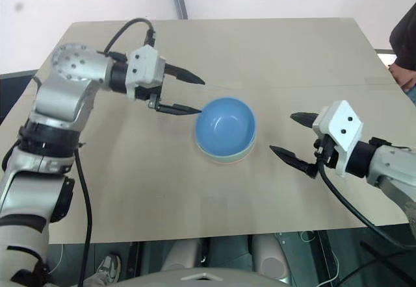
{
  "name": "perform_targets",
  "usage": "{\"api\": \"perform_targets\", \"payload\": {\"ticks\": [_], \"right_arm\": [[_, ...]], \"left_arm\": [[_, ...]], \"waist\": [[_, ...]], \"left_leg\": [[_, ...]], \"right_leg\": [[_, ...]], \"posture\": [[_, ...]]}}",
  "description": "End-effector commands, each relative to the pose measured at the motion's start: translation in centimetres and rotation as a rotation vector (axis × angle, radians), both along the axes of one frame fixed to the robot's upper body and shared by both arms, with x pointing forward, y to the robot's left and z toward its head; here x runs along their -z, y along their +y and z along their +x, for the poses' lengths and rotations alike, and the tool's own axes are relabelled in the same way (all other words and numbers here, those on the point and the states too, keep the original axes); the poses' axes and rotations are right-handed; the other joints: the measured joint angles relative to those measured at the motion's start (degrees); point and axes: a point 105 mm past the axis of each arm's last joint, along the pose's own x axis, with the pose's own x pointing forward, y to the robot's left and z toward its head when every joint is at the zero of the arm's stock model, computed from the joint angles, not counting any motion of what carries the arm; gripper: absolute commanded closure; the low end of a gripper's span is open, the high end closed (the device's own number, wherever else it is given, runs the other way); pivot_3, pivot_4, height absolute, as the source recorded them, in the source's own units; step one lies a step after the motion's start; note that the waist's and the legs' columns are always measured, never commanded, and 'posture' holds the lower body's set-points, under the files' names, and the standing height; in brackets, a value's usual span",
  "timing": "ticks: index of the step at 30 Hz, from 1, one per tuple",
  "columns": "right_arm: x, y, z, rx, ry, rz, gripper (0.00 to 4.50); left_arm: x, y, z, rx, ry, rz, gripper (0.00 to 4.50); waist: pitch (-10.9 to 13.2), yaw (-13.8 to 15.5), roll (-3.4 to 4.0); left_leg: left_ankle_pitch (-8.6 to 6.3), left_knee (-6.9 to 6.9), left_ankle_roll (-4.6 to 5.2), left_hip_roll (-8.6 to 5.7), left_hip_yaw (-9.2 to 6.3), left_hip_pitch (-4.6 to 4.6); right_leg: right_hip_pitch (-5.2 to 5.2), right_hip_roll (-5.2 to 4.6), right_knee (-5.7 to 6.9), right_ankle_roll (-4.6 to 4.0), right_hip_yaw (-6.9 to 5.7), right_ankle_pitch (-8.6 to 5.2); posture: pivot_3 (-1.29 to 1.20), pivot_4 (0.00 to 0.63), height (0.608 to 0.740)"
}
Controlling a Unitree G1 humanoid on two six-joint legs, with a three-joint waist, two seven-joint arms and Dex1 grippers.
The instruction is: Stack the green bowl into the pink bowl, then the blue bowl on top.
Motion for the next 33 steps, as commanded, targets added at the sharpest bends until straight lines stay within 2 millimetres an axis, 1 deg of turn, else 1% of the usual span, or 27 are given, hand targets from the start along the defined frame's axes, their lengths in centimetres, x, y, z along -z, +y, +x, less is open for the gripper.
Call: {"api": "perform_targets", "payload": {"ticks": [1,2,5,7,10,15,18,21,23,25,28,30,32,33], "right_arm": [[-0.7,0.0,0.1,-0.035,-0.042,-0.026,0.00],[-0.6,0.0,0.2,-0.040,-0.043,-0.030,0.00],[-0.5,0.2,0.1,-0.056,-0.043,-0.024,0.00],[-0.6,0.4,0.0,-0.062,-0.045,-0.016,0.00],[-0.6,0.5,-0.1,-0.071,-0.042,-0.006,0.00],[-0.3,0.7,-0.4,-0.095,-0.030,-0.004,0.00],[-0.2,0.9,-0.5,-0.099,-0.029,0.006,0.00],[-0.1,1.4,-0.1,-0.091,-0.059,0.026,0.00],[-0.1,2.1,-0.1,-0.102,-0.066,0.041,0.00],[0.0,2.3,-0.1,-0.104,-0.073,0.048,0.00],[0.2,2.1,-0.6,-0.112,-0.061,0.062,0.00],[0.3,1.8,-0.8,-0.103,-0.057,0.067,0.00],[0.5,0.8,-1.4,-0.077,-0.029,0.060,0.00],[0.5,-0.1,-1.8,-0.052,-0.016,0.052,0.00]], "left_arm": [[-1.8,0.6,-0.7,-0.091,-0.041,-0.149,1.18],[-1.6,0.9,-0.8,-0.122,-0.036,-0.187,1.18],[-0.5,1.9,-1.2,-0.215,0.087,-0.302,1.18],[0.4,2.5,-1.5,-0.272,0.114,-0.350,1.18],[2.0,3.4,-1.9,-0.355,0.114,-0.368,1.18],[4.2,4.5,-3.5,-0.411,0.194,-0.392,1.18],[5.2,5.0,-4.5,-0.424,0.212,-0.391,1.18],[6.0,5.2,-4.9,-0.436,0.229,-0.382,1.18],[5.9,5.1,-5.0,-0.436,0.230,-0.392,1.18],[5.8,5.0,-5.2,-0.434,0.235,-0.403,1.18],[5.6,5.5,-5.7,-0.433,0.207,-0.436,1.18],[5.8,6.1,-6.1,-0.443,0.174,-0.406,1.18],[6.9,7.6,-7.1,-0.472,0.229,-0.376,1.18],[7.3,8.6,-8.0,-0.475,0.264,-0.373,1.18]], "waist": [[0.0,0.2,0.00],[0.0,0.4,0.00],[0.0,0.6,0.00],[0.0,0.7,0.00],[0.0,0.7,0.00],[0.0,0.9,0.01],[0.0,0.9,0.01],[0.0,0.9,0.00],[0.0,0.9,0.00],[0.0,0.9,0.00],[0.0,0.9,0.01],[0.0,0.9,0.00],[0.0,0.9,0.01],[0.0,0.9,0.02]], "left_leg": [[0.00,0.00,0.00,0.01,-0.02,0.01],[0.00,0.00,0.00,0.02,-0.03,0.00],[0.00,-0.03,0.00,0.04,-0.03,0.04],[-0.01,-0.01,0.01,0.05,-0.06,0.03],[-0.01,-0.02,0.01,0.08,-0.09,0.05],[-0.01,-0.03,0.01,0.13,-0.11,0.05],[-0.01,-0.05,0.01,0.13,-0.10,0.07],[-0.01,-0.05,0.01,0.13,-0.09,0.09],[-0.01,-0.06,0.01,0.13,-0.07,0.13],[-0.01,-0.06,0.01,0.13,-0.08,0.13],[-0.01,-0.08,0.01,0.12,-0.08,0.12],[-0.02,-0.13,0.01,0.14,-0.09,0.13],[-0.01,-0.20,0.01,0.15,-0.08,0.12],[-0.02,-0.21,0.01,0.15,-0.08,0.12]], "right_leg": [[0.00,-0.01,0.02,0.00,0.00,0.00],[0.00,0.01,0.01,0.00,0.00,0.00],[-0.01,0.01,0.03,0.00,0.03,0.00],[-0.01,0.00,0.05,0.00,0.02,0.00],[0.00,-0.04,0.03,0.00,0.09,0.00],[0.00,-0.06,0.04,0.00,0.06,0.00],[0.01,-0.07,0.03,0.00,0.06,0.00],[0.03,-0.08,0.03,0.00,0.06,0.00],[0.05,-0.06,0.05,0.00,0.05,0.00],[0.05,-0.07,0.06,0.00,0.04,0.00],[0.05,-0.10,-0.01,0.00,0.07,0.00],[0.06,-0.10,-0.08,0.00,0.07,0.00],[0.06,-0.09,-0.13,0.00,0.07,0.00],[0.05,-0.09,-0.14,0.00,0.07,0.00]], "posture": [[0.00,0.150,0.740],[0.00,0.150,0.740],[0.00,0.150,0.740],[0.00,0.150,0.740],[0.00,0.150,0.740],[0.00,0.150,0.740],[0.00,0.150,0.740],[0.00,0.150,0.740],[0.00,0.150,0.740],[0.00,0.150,0.740],[0.00,0.150,0.740],[0.00,0.150,0.740],[0.00,0.150,0.740],[0.00,0.150,0.740]]}}
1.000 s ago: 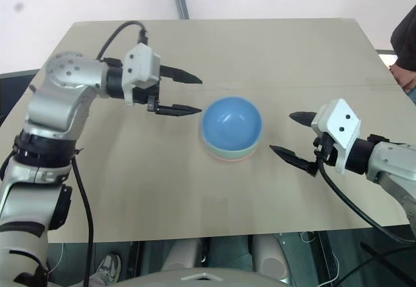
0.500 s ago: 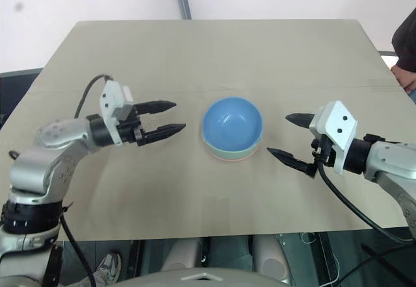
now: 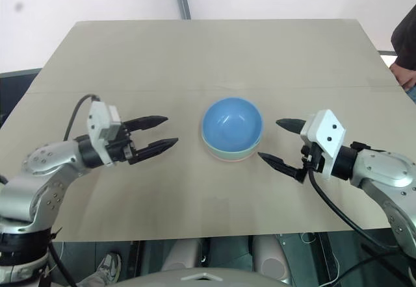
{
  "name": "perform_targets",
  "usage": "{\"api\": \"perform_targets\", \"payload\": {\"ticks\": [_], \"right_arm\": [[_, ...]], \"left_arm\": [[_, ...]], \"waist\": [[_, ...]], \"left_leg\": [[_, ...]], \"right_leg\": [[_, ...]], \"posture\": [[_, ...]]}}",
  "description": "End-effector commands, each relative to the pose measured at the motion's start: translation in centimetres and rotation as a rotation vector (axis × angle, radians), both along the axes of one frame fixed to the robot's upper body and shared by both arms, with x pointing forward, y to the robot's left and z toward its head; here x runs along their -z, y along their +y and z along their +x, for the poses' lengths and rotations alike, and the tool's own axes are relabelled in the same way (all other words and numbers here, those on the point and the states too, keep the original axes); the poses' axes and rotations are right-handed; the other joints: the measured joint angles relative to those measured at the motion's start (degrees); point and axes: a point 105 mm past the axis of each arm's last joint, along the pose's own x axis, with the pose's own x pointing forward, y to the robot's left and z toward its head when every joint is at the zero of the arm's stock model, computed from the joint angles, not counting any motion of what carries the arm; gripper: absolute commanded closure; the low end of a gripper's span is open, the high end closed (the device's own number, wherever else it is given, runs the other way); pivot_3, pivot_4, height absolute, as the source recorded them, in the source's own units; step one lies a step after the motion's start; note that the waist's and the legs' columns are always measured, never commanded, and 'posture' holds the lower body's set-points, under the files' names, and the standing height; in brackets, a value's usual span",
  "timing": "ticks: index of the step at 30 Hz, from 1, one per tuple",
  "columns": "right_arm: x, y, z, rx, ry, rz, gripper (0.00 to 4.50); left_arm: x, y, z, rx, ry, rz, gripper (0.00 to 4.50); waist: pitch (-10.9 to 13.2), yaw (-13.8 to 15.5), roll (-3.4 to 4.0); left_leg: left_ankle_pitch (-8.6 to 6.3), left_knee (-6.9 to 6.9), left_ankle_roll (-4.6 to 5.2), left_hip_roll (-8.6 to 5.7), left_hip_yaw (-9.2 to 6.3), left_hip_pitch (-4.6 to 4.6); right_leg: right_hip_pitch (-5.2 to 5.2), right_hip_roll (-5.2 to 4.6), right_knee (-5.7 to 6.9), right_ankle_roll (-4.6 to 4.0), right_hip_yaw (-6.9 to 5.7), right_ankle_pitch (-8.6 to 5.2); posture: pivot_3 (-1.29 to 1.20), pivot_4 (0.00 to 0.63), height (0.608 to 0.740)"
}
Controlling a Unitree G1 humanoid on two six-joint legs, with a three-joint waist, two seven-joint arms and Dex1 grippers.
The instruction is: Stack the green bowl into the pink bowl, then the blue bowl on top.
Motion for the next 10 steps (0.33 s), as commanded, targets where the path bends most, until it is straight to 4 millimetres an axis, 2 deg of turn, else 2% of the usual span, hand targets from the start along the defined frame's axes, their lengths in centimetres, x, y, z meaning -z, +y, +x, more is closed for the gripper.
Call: {"api": "perform_targets", "payload": {"ticks": [1,6,10], "right_arm": [[-1.2,-2.1,-1.7,0.043,-0.026,-0.023,0.00],[-1.0,-4.4,-3.1,0.101,0.023,-0.047,0.00],[-1.1,-4.9,-3.4,0.101,0.036,-0.048,0.00]], "left_arm": [[0.0,3.1,-2.7,0.002,0.027,0.021,1.18],[0.7,6.3,-4.0,-0.039,0.028,0.044,1.18],[1.1,6.5,-4.8,0.011,0.065,0.046,1.18]], "waist": [[0.0,0.0,0.02],[0.0,0.5,0.00],[0.0,0.5,0.00]], "left_leg": [[0.00,-0.08,0.00,0.03,0.01,-0.03],[-0.01,-0.24,0.02,0.03,0.22,0.10],[-0.01,-0.24,0.02,0.02,0.25,0.35]], "right_leg": [[-0.03,0.00,-0.07,0.00,0.01,0.00],[0.16,-0.04,-0.26,0.00,-0.10,0.00],[0.38,-0.02,-0.26,0.00,-0.08,0.00]], "posture": [[0.00,0.150,0.740],[0.00,0.150,0.740],[0.00,0.150,0.740]]}}
